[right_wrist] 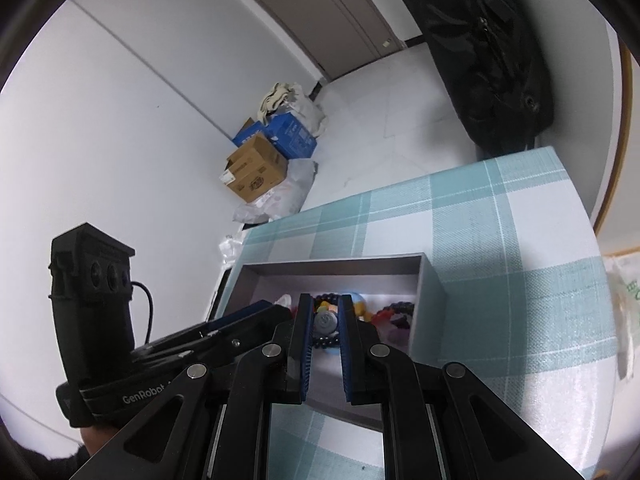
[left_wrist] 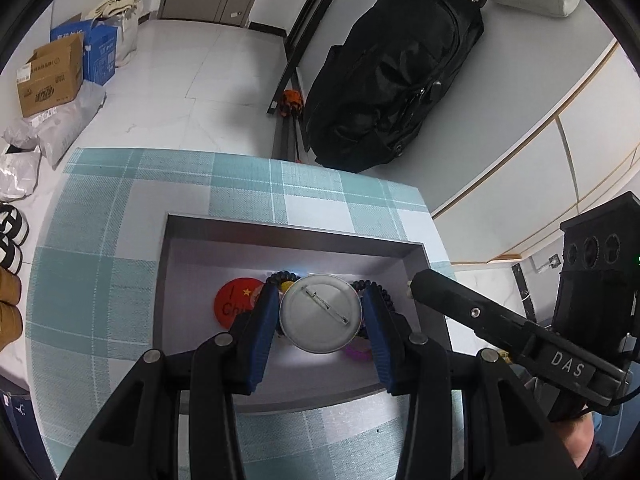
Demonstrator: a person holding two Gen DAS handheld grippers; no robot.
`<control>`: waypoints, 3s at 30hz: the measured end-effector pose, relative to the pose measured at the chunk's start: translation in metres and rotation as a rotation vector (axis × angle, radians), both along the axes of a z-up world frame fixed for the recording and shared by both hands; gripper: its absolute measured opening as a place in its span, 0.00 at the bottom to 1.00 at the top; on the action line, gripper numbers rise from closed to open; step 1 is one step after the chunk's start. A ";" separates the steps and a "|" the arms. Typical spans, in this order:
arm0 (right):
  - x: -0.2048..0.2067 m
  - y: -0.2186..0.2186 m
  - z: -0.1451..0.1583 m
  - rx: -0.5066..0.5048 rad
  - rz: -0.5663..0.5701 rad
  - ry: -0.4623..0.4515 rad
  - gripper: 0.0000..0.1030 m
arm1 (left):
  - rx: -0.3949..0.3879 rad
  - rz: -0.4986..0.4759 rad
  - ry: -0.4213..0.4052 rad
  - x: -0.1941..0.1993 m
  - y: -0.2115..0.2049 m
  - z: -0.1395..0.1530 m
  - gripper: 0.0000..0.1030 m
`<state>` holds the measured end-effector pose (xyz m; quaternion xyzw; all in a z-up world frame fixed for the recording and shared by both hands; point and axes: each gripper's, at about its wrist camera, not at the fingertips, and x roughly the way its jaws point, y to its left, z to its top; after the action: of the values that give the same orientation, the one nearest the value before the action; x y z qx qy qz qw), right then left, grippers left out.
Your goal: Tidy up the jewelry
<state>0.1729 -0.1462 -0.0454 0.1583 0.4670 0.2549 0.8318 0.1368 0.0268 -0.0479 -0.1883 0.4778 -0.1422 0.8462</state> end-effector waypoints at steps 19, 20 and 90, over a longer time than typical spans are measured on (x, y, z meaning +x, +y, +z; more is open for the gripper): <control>-0.021 -0.021 0.031 -0.005 -0.049 -0.129 0.65 | 0.059 0.023 -0.069 -0.017 0.000 0.019 0.63; -0.024 -0.021 0.033 -0.009 -0.047 -0.138 0.68 | 0.069 0.025 -0.074 -0.018 -0.002 0.020 0.63; -0.100 -0.003 0.055 -0.144 0.059 -0.407 1.00 | 0.273 0.193 -0.331 -0.098 -0.007 0.065 0.83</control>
<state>0.0732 -0.1492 0.0099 0.0300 0.3111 0.2718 0.9102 0.0390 0.0195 0.0173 -0.0911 0.3273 -0.0237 0.9402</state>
